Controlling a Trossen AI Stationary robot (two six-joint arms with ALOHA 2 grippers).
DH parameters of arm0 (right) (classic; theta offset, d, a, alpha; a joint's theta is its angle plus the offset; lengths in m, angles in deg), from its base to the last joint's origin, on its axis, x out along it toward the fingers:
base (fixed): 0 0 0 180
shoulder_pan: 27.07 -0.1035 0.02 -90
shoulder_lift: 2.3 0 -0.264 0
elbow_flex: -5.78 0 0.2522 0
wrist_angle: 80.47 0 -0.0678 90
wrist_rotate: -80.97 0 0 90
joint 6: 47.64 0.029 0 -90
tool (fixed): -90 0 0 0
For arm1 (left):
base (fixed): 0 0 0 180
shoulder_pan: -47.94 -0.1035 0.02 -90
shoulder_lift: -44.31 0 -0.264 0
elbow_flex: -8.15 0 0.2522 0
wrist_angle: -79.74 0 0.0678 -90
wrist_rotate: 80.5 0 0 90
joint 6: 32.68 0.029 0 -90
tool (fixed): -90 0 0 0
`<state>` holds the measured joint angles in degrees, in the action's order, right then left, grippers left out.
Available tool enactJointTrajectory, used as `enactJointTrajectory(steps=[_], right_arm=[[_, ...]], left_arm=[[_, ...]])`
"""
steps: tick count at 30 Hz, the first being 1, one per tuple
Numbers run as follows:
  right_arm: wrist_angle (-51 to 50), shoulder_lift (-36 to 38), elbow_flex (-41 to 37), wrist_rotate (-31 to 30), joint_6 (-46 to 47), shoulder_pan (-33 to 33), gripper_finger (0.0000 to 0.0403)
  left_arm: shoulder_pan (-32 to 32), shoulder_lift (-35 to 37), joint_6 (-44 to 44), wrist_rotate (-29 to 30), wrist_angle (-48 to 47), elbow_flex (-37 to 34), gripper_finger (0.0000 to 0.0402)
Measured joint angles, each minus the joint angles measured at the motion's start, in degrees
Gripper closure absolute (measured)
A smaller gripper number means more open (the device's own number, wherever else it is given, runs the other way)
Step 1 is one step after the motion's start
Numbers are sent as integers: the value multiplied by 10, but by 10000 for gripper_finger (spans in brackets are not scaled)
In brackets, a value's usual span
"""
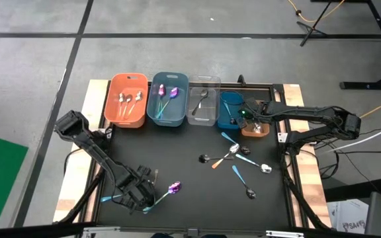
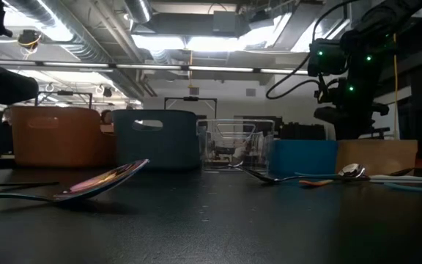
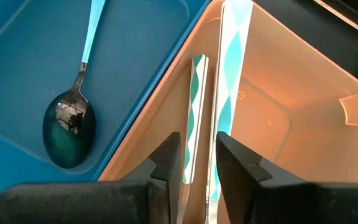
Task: Sort silverware by color (type)
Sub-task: Put the black spoon into the transparent bin
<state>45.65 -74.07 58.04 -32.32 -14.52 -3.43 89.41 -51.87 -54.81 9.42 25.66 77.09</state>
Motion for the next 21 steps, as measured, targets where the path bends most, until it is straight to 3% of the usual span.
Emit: enactJointTrajectory(steps=[21], right_arm=[[0, 0, 0, 0, 0, 0, 315]], left_arm=[[0, 0, 0, 7, 7, -3, 328]])
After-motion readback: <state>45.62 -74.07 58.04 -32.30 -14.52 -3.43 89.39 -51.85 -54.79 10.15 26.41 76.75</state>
